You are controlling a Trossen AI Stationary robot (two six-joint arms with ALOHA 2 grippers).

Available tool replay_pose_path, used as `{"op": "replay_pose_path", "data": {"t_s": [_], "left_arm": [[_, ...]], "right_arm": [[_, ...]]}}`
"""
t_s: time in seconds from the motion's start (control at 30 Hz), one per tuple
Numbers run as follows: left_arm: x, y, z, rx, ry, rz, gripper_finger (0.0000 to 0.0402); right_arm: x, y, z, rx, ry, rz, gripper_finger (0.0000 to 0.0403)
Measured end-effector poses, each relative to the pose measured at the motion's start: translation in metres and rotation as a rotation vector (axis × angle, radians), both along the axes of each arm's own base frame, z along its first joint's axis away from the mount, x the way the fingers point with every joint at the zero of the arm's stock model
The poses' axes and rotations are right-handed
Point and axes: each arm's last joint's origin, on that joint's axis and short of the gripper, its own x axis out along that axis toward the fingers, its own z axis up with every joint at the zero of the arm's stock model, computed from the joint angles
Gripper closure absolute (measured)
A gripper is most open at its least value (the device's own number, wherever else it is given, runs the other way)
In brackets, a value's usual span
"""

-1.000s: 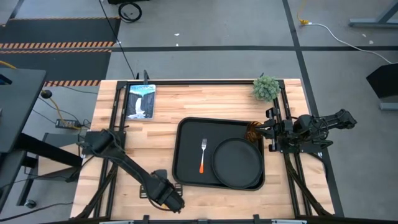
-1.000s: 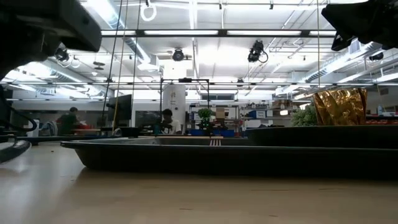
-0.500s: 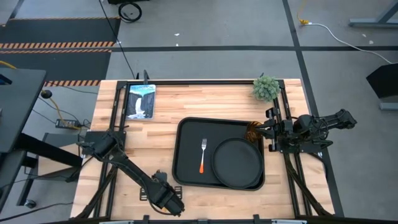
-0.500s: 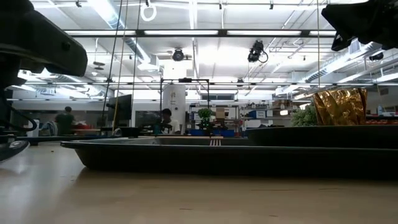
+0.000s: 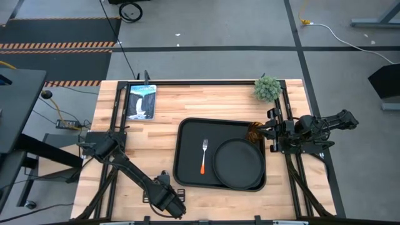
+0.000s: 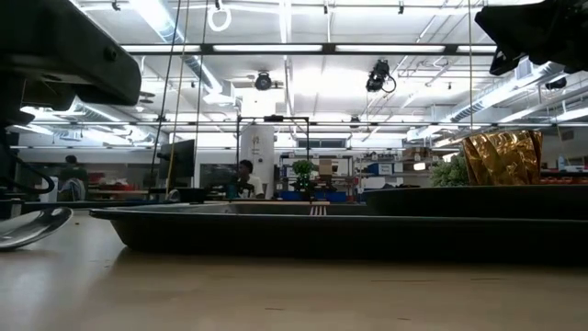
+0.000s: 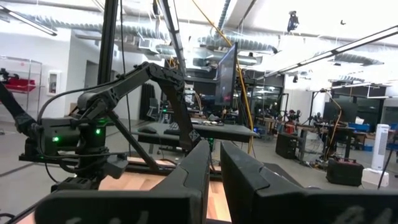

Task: Pick and place plate/cup/fork/spoon on tray
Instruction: Put the yellow spoon on the black tray to the left of the orange fork

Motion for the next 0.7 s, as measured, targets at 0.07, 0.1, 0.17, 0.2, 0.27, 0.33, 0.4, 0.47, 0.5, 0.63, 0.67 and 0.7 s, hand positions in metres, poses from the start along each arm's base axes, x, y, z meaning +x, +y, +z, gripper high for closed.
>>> {"op": "replay_pose_path", "data": {"t_s": [0.07, 0.1, 0.17, 0.2, 0.27, 0.33, 0.4, 0.47, 0.5, 0.63, 0.67, 0.7], "left_arm": [[0.000, 0.000, -0.002, 0.005, 0.004, 0.000, 0.0317], [0.000, 0.000, -0.002, 0.006, 0.004, -0.001, 0.0316], [0.001, 0.000, -0.002, 0.008, 0.003, 0.000, 0.0316], [0.001, 0.000, -0.002, 0.010, 0.003, 0.000, 0.0317], [0.001, 0.000, -0.003, 0.010, 0.004, 0.000, 0.0325], [0.001, 0.001, -0.003, 0.012, 0.006, -0.001, 0.0337], [0.001, 0.001, -0.003, 0.013, 0.008, 0.000, 0.0347], [0.001, 0.002, -0.002, 0.017, 0.012, 0.005, 0.0347], [0.001, 0.003, -0.001, 0.018, 0.013, 0.007, 0.0347], [0.001, 0.011, 0.002, 0.056, 0.022, 0.021, 0.0347], [0.001, 0.013, 0.003, 0.067, 0.029, 0.025, 0.0347], [0.002, 0.016, 0.003, 0.075, 0.037, 0.030, 0.0347]], "right_arm": [[0.000, 0.000, 0.000, 0.000, 0.000, -0.001, 0.0357], [0.000, 0.000, 0.000, 0.000, 0.000, 0.000, 0.0357], [0.000, 0.000, 0.000, 0.000, 0.000, -0.001, 0.0357], [0.000, 0.000, 0.000, 0.000, 0.000, 0.000, 0.0357], [0.000, 0.000, 0.000, 0.000, 0.000, -0.001, 0.0357], [0.000, 0.000, 0.000, 0.000, 0.000, 0.000, 0.0357], [0.000, 0.000, 0.000, 0.000, 0.000, -0.001, 0.0357], [0.000, 0.000, 0.000, 0.000, 0.000, -0.001, 0.0357], [0.000, 0.000, 0.000, 0.000, 0.000, 0.000, 0.0357], [0.000, 0.000, 0.000, 0.000, 0.000, -0.001, 0.0357], [0.000, 0.000, 0.000, 0.000, 0.000, -0.001, 0.0357], [0.000, 0.000, 0.000, 0.000, 0.000, -0.001, 0.0357]]}}
